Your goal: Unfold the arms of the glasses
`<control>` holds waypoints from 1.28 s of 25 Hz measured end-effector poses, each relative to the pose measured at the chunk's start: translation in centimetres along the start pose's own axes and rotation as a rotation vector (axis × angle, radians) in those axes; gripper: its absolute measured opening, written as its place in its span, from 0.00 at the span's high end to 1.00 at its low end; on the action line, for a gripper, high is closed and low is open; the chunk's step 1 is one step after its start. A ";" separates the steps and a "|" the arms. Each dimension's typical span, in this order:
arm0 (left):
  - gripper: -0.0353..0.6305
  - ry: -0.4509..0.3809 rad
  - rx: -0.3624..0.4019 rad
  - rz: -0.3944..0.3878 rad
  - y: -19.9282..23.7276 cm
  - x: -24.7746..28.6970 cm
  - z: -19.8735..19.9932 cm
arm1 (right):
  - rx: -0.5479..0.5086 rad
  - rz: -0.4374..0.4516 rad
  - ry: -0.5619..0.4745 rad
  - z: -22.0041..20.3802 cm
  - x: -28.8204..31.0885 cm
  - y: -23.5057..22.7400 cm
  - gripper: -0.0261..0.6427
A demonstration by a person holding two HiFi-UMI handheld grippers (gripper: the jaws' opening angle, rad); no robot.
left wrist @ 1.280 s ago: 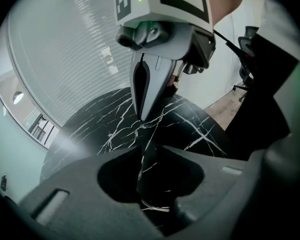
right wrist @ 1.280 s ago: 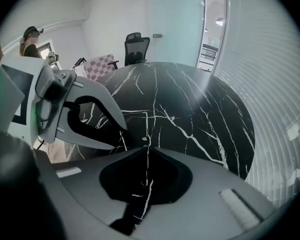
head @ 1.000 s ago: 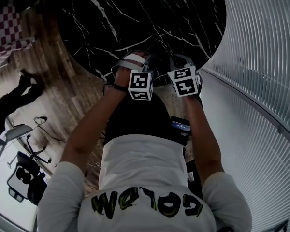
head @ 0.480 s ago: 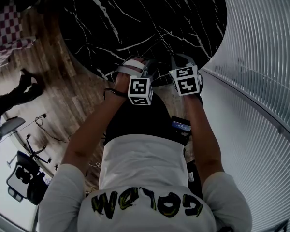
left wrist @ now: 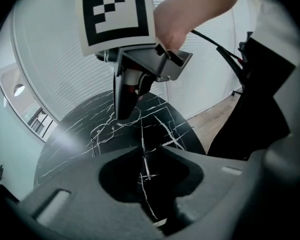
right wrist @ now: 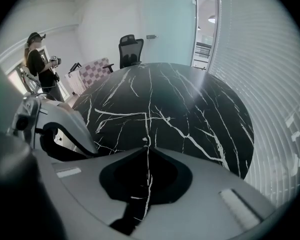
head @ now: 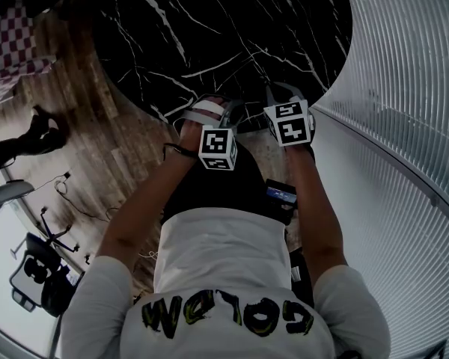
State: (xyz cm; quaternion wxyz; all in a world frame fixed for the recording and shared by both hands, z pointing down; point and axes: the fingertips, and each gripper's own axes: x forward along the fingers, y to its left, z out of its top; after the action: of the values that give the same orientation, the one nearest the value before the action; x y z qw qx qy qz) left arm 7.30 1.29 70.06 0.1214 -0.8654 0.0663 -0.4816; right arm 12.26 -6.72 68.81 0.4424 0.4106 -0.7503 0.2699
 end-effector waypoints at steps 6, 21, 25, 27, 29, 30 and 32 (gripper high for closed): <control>0.81 -0.010 -0.023 0.007 -0.6 -0.1 0.4 | 0.006 0.004 0.003 -0.1 0.1 0.0 0.95; 0.81 -0.022 -0.100 0.000 -2.2 -0.1 0.6 | -0.025 0.001 0.002 0.0 0.4 0.5 0.95; 0.80 -0.026 -0.125 0.020 -1.7 -0.1 0.5 | -0.072 -0.014 0.018 0.1 0.3 0.7 0.92; 0.78 -0.028 -0.133 0.032 -1.4 -0.2 0.5 | -0.082 -0.008 0.015 0.3 0.3 0.8 0.88; 0.77 -0.034 -0.142 0.038 -1.1 -0.3 0.7 | -0.081 -0.008 0.011 0.3 0.1 0.7 0.86; 0.77 -0.037 -0.150 0.039 -1.0 -0.4 0.7 | -0.080 -0.009 0.008 0.3 0.0 0.7 0.86; 0.77 -0.045 -0.172 0.038 -0.9 -0.7 0.7 | -0.083 -0.009 -0.004 0.4 -0.1 0.7 0.83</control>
State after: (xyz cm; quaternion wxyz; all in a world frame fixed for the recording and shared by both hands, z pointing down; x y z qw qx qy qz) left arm 7.55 2.41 69.34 0.0572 -0.8817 0.1213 -0.4523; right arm 11.55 -6.60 68.48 0.4585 0.3960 -0.7598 0.2358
